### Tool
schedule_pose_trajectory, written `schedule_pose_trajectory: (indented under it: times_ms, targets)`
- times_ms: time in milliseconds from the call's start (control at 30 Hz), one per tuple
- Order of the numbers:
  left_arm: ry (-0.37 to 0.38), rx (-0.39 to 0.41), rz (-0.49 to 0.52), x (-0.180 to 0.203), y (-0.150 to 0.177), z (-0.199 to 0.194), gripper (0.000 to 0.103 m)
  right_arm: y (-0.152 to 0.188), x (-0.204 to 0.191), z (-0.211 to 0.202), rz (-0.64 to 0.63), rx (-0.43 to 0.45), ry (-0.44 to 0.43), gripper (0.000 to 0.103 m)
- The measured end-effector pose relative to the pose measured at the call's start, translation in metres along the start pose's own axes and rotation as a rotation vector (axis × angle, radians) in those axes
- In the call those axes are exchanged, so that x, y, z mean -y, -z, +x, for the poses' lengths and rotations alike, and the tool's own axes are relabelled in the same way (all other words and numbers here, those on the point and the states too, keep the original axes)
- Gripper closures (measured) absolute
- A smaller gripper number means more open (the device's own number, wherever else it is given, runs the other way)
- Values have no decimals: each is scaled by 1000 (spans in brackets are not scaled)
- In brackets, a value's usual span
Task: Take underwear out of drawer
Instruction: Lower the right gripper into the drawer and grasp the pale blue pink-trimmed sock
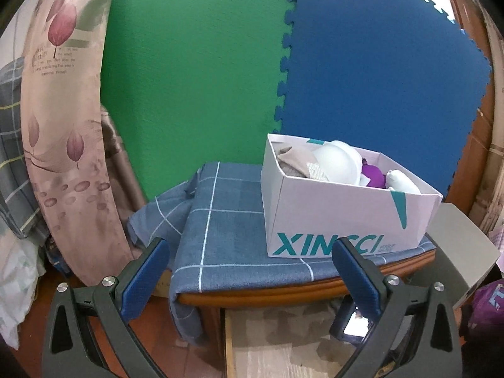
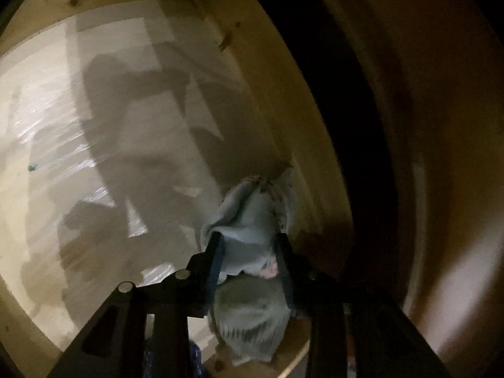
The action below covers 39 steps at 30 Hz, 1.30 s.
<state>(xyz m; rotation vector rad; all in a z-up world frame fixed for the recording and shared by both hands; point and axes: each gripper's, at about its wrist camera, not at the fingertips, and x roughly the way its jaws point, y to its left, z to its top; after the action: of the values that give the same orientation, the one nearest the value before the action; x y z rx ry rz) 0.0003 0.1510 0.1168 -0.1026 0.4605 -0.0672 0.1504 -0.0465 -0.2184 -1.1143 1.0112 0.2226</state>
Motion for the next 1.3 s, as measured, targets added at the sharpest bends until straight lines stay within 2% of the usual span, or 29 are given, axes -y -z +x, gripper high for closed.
schedule_pose_trajectory:
  times_ms: [67, 133, 367, 433, 467, 500, 733, 900, 1033, 1200, 1300]
  targets:
    - [3, -15, -11, -2, 1, 3, 1, -2, -1, 8, -2, -4, -7, 64]
    - [4, -27, -20, -3, 1, 6, 1, -3, -6, 15, -25, -4, -6, 53]
    - [25, -67, -41, -3, 3, 16, 1, 2, -11, 14, -21, 11, 17, 54]
    - [26, -72, -31, 0, 4, 17, 1, 3, -12, 13, -32, 16, 7, 57]
    - [26, -70, -27, 1, 5, 17, 1, 4, -12, 15, -34, 13, -6, 71]
    - [27, -69, -24, 1, 5, 17, 1, 7, -9, 20, -38, -6, -15, 81]
    - [42, -72, 0, 7, 7, 17, 1, 10, -13, 7, -88, 19, -30, 90]
    - [55, -93, 11, 11, 8, 19, 1, 18, -19, -24, -109, 36, -92, 90]
    - [62, -119, 13, 12, 10, 22, 1, 22, -12, -56, -55, 56, -166, 90]
    - [66, -139, 20, 14, 13, 24, 1, 26, 3, -87, 95, 65, -306, 90]
    - [67, -159, 28, 15, 15, 27, 1, 32, 29, -96, 219, 83, -415, 90]
